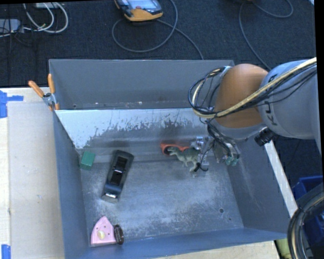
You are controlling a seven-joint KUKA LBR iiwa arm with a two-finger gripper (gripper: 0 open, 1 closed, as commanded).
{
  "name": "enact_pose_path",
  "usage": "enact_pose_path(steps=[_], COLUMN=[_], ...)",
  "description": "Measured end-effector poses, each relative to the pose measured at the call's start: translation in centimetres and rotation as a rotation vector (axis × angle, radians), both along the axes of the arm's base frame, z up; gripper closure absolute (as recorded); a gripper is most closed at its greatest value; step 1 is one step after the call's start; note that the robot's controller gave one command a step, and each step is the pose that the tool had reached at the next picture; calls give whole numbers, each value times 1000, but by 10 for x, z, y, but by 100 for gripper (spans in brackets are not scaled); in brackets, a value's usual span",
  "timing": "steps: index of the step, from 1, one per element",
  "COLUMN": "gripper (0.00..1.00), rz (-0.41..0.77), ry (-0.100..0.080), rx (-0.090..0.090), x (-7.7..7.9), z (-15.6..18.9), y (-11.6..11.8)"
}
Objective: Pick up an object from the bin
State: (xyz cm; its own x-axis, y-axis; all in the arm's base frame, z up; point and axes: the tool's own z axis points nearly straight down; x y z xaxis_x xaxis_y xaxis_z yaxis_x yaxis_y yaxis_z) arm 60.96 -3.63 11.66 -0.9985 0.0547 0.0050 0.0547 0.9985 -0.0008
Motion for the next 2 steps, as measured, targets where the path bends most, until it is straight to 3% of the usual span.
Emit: enact_pose_path(steps=[1,2], gripper=[100,100], rz=[6,-26], ry=[-13,1], rx=[-1,1], x=[4,-6], z=[46,78], y=[-2,-11])
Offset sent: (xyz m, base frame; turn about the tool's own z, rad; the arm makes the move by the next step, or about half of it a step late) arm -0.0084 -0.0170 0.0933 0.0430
